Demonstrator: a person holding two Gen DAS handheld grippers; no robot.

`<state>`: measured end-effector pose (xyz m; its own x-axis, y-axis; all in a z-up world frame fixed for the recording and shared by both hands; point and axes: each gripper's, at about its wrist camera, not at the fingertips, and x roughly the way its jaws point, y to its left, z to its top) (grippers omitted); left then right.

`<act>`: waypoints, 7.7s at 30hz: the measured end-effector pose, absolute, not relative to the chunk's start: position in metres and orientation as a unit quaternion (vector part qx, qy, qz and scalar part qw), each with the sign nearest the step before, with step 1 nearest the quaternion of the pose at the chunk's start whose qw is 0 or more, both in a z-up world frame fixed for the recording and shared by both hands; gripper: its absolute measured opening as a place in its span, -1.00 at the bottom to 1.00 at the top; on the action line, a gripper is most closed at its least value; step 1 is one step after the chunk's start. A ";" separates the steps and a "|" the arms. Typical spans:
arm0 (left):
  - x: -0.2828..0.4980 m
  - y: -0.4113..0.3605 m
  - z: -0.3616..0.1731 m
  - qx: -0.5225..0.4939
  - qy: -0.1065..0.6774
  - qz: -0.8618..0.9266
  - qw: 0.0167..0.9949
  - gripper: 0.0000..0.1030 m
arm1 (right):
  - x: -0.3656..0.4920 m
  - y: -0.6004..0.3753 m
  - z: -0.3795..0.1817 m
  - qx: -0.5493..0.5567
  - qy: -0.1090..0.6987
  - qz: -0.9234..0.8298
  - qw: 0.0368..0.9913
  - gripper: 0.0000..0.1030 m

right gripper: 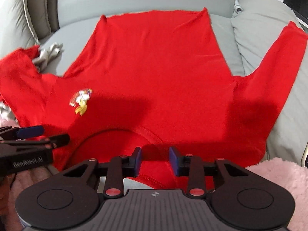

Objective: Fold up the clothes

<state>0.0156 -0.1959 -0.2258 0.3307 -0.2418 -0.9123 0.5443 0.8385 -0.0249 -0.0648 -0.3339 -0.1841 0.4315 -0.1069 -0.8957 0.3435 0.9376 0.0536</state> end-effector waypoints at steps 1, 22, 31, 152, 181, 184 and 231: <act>0.015 -0.197 -0.226 0.149 0.525 -0.244 0.802 0.46 | -0.065 -0.332 -0.185 0.108 0.517 -0.134 0.839 -0.33; 0.007 -0.177 -0.170 0.106 0.533 -0.246 0.802 0.40 | -0.099 -0.316 -0.134 0.107 0.451 -0.110 0.879 -0.18; 0.048 -0.110 -0.103 -0.059 0.495 -0.212 0.841 0.39 | -0.090 -0.308 -0.096 0.094 0.415 -0.075 0.902 0.03; 0.034 -0.165 -0.170 0.101 0.505 -0.275 0.812 0.12 | -0.097 -0.481 -0.175 0.281 0.458 -0.202 0.819 0.06; 0.040 -0.129 -0.192 0.016 0.538 -0.239 0.808 0.13 | -0.075 -0.471 -0.128 0.010 0.439 -0.224 0.870 -0.87; 0.040 -0.129 -0.189 0.017 0.532 -0.229 0.815 0.13 | -0.063 -0.474 -0.152 0.036 0.477 -0.201 0.855 -0.58; 0.118 -0.128 -0.207 0.061 0.556 -0.144 0.817 -0.74 | -0.097 -0.413 -0.166 0.070 0.450 -0.156 0.877 -0.25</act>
<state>0.1176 -0.1275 -0.2073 0.3413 -0.1671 -0.9250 0.3027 0.9512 -0.0602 -0.0968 -0.4125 -0.1664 0.5468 -0.2117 -0.8100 0.3370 0.9413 -0.0186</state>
